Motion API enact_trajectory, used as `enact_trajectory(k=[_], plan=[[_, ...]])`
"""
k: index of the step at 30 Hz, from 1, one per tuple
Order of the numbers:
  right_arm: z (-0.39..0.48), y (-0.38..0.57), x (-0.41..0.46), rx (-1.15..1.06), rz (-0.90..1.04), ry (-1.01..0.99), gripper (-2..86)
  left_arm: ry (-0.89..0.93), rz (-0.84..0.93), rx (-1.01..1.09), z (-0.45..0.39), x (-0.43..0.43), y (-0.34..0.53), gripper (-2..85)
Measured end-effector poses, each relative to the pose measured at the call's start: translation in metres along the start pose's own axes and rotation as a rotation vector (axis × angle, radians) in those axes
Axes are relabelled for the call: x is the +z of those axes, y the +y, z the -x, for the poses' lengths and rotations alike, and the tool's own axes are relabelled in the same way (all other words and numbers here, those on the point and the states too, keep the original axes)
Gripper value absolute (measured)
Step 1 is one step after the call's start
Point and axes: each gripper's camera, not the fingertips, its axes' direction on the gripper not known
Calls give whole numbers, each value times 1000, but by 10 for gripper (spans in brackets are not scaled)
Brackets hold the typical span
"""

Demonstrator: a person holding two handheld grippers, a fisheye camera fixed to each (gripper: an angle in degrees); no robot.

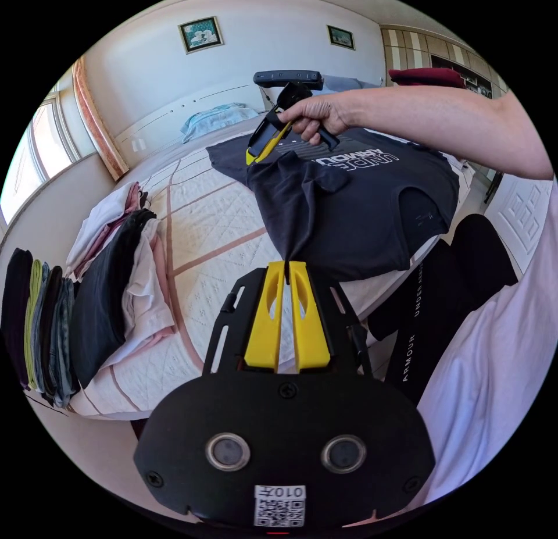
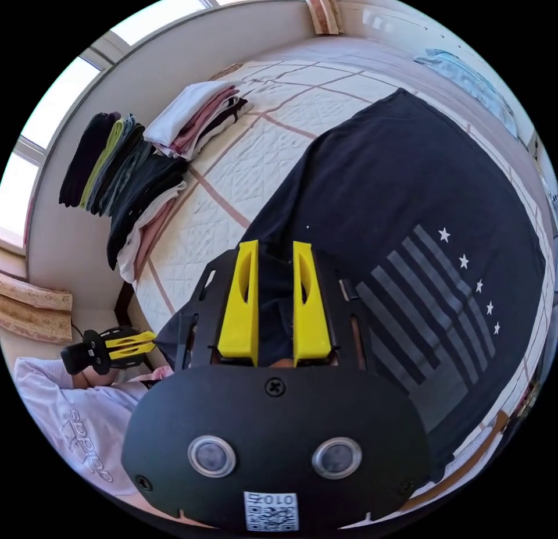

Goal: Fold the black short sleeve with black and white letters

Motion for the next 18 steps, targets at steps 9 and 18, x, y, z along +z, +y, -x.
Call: enact_trajectory(k=[9, 18], plan=[[41, -15, -10, -121, -131, -93, 46, -7, -26, -19, 10, -17, 2, 0], [37, 29, -23, -58, -154, 59, 74, 16, 9, -68, 29, -29, -13, 0]])
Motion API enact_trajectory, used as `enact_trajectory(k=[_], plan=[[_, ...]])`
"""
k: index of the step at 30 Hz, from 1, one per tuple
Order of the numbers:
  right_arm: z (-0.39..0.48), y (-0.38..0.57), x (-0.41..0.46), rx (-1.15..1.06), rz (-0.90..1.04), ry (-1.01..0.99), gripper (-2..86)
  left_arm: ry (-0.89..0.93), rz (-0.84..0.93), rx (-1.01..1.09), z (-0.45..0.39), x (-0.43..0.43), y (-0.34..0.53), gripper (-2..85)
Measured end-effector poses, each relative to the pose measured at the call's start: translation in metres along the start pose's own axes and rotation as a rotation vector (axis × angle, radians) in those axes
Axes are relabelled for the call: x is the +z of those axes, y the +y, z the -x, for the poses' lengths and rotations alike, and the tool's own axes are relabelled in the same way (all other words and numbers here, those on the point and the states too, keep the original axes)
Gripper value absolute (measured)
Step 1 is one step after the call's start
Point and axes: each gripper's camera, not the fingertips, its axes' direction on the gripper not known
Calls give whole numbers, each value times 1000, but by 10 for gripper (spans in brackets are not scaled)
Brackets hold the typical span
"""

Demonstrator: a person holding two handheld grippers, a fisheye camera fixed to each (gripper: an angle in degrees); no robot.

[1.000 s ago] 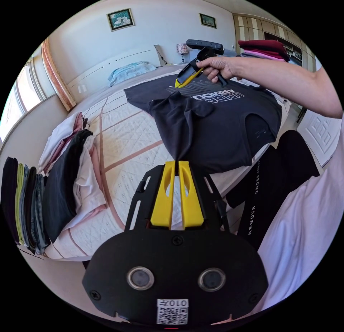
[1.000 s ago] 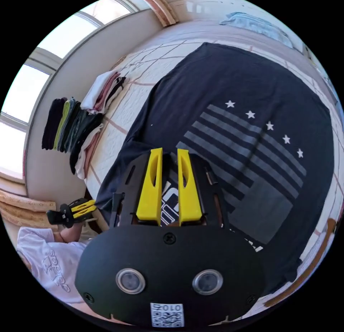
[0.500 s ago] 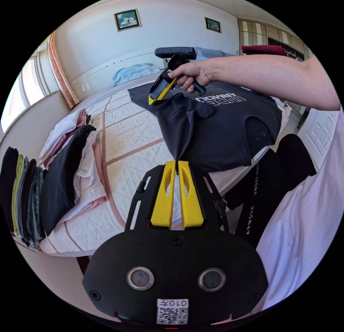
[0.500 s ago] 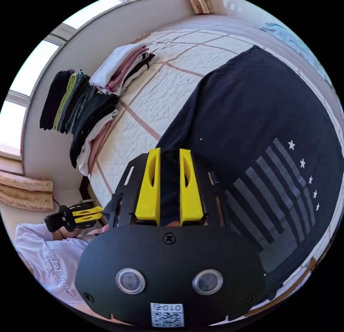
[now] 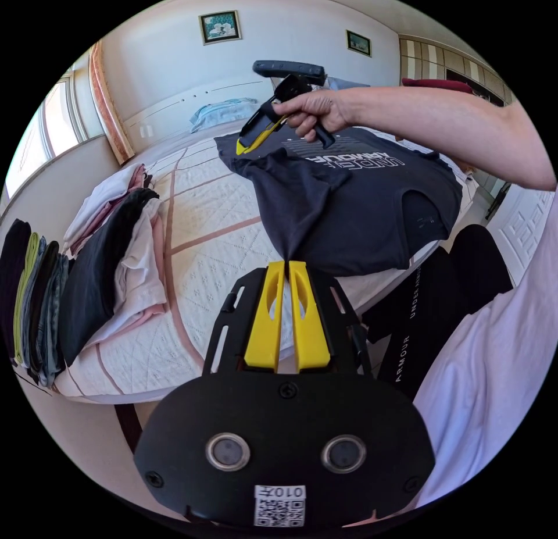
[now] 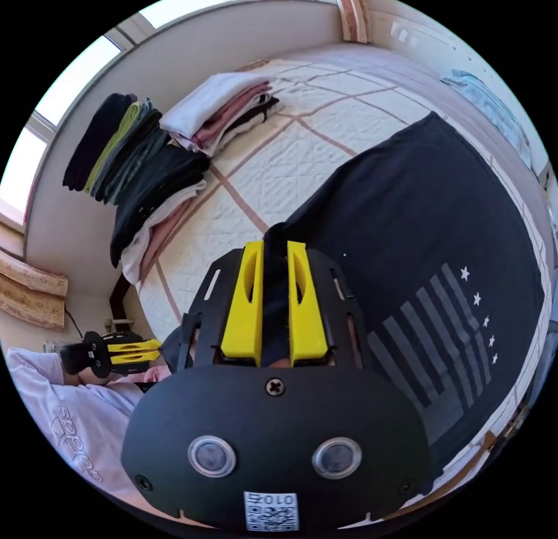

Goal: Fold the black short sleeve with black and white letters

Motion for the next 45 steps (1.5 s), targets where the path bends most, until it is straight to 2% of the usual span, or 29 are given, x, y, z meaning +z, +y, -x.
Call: enact_trajectory(k=[3, 6, 9, 12, 15, 20, 22, 28, 33, 36, 39, 41, 45], plan=[[-8, 64, -38, 14, -88, 0, 94, -10, 0, 37, 7, -25, -4, 1], [-15, 138, -36, 88, -32, -25, 101, 10, -105, -27, 38, -70, -15, 3], [-15, 191, -19, 198, -53, -77, 103, 120, -91, -30, 78, -70, -57, 10], [-7, 208, 0, 259, -59, -47, 100, 154, -66, -30, 107, -42, -119, 25], [1, 211, 5, 288, -92, 12, 91, 183, -66, -124, 141, 7, -174, 34], [1, 216, 7, 319, -93, 4, 58, 453, 73, -320, 189, 96, -240, 27], [3, 218, 6, 319, -74, 1, 44, 419, 147, -316, 189, 112, -252, 16], [5, 237, -7, 315, -99, -12, 36, 313, 168, -221, 189, 106, -273, 2], [-17, 238, 18, 332, -57, -47, 35, 370, 165, -197, 189, 111, -273, 11], [-22, 246, 12, 332, -71, -67, 34, 251, 92, -168, 174, 70, -257, 28], [-29, 263, 7, 369, -97, -79, 31, 197, 33, 2, 131, 15, -228, 40], [-31, 271, 2, 391, -127, -93, 29, 196, 89, 160, 83, -6, -197, 44], [-14, 263, -9, 303, -219, -155, 30, 175, 118, 323, 23, -15, -150, 47]])
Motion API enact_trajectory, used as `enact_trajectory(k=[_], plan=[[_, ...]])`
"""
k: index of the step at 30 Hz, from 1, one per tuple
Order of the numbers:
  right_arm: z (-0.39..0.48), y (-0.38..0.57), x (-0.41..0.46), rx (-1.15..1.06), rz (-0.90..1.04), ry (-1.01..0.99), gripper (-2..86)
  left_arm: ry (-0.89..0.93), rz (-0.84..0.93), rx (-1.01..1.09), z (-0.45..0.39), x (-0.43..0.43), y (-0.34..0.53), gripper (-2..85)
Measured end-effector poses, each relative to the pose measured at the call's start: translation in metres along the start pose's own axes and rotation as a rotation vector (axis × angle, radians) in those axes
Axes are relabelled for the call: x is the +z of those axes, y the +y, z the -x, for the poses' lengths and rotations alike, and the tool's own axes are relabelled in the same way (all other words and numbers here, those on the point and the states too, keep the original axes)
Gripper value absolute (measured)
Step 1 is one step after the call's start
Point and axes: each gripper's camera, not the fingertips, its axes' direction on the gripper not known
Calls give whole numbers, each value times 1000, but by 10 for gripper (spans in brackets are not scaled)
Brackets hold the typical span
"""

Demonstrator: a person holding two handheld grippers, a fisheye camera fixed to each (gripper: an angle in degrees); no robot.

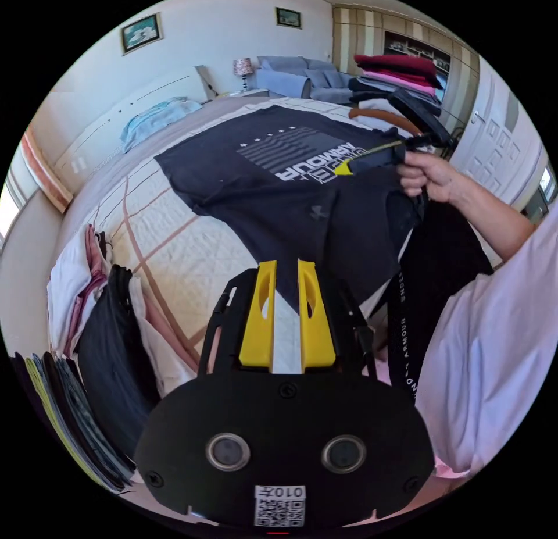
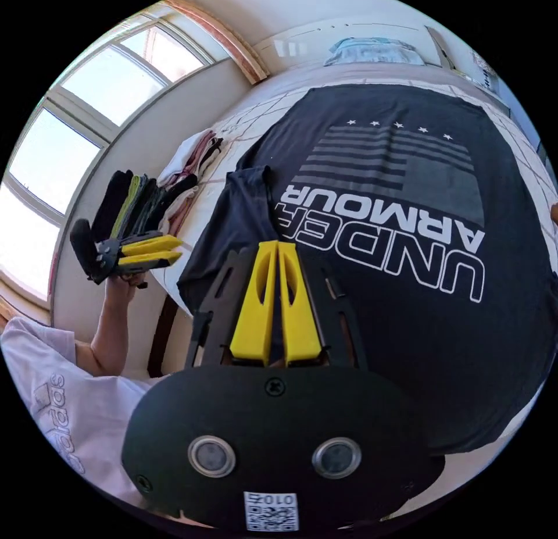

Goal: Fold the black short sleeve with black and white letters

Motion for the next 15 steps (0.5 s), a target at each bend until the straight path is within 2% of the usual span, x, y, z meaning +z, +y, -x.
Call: enact_trajectory(k=[3, 6, 11, 15], plan=[[14, -7, 23, -58, 57, -2, 34, 21, 66, 7, -24, 21, 11, 47], [10, -6, 47, -40, 154, 104, 37, 13, 58, -40, -25, 28, 19, 45], [19, 9, 28, -49, 66, 75, 37, 79, 152, -119, -9, 31, 23, 41], [6, 22, 47, -14, 130, 75, 35, 128, 147, -153, -4, 26, 16, 37]])
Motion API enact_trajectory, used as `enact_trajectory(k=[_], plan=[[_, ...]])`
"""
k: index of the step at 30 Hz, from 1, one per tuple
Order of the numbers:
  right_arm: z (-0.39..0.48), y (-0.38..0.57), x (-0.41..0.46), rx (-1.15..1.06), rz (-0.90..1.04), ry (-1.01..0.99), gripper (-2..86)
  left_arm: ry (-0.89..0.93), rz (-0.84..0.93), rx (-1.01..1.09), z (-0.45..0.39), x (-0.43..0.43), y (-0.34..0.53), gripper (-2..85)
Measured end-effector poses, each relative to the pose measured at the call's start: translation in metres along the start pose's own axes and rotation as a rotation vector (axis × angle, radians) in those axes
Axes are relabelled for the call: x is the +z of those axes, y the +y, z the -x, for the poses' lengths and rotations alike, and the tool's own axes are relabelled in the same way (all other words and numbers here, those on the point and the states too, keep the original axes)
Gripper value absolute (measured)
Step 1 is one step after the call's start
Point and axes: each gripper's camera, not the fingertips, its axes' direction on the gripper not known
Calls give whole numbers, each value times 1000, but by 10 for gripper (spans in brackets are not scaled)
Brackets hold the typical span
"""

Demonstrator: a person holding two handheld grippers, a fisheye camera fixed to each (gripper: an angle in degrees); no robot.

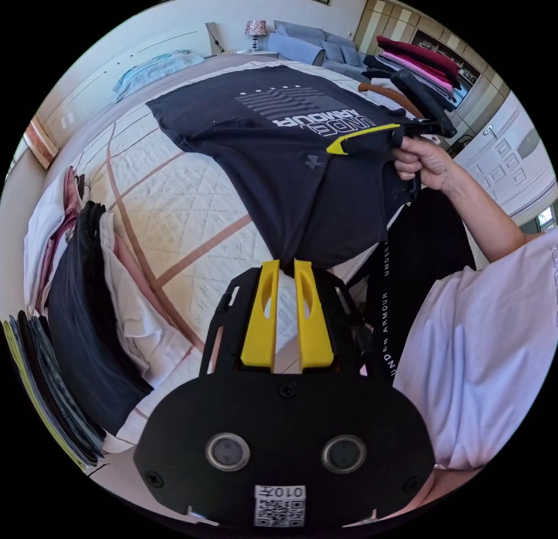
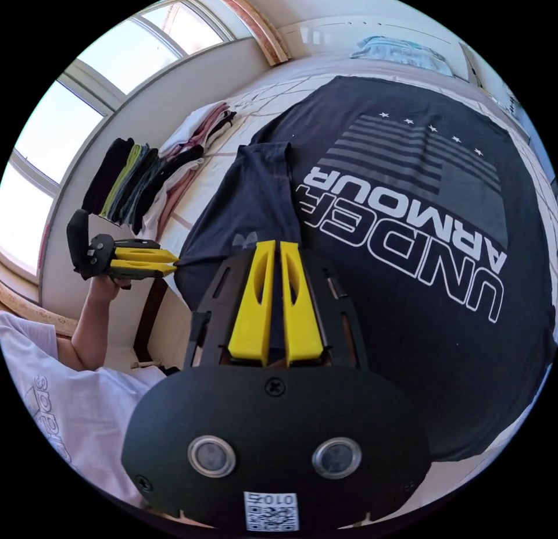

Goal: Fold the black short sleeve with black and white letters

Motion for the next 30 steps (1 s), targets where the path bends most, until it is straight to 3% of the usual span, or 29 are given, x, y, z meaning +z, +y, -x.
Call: enact_trajectory(k=[4, 7, 10, 12, 15, 21, 30], plan=[[3, 17, -16, 17, -117, -24, 36, -53, -214, -10, -21, -27, -9, 31], [5, 22, -5, -16, -2, 53, 39, -79, -40, 44, -27, 35, -24, 21], [0, 58, -46, 2, -179, 71, 35, -6, -149, -45, -20, 35, -13, 10], [-16, 107, -91, 81, -367, 251, 39, 7, -244, -57, -25, 21, -7, 5], [-59, 167, -138, 298, -477, 524, 51, -42, -347, -40, -40, 11, -7, 1], [-145, 218, -174, 523, -403, 658, 89, -27, -404, 150, -85, 24, -54, -1], [-183, 203, -142, 493, -331, 775, 85, -47, -326, 260, -127, 65, -103, -2]])
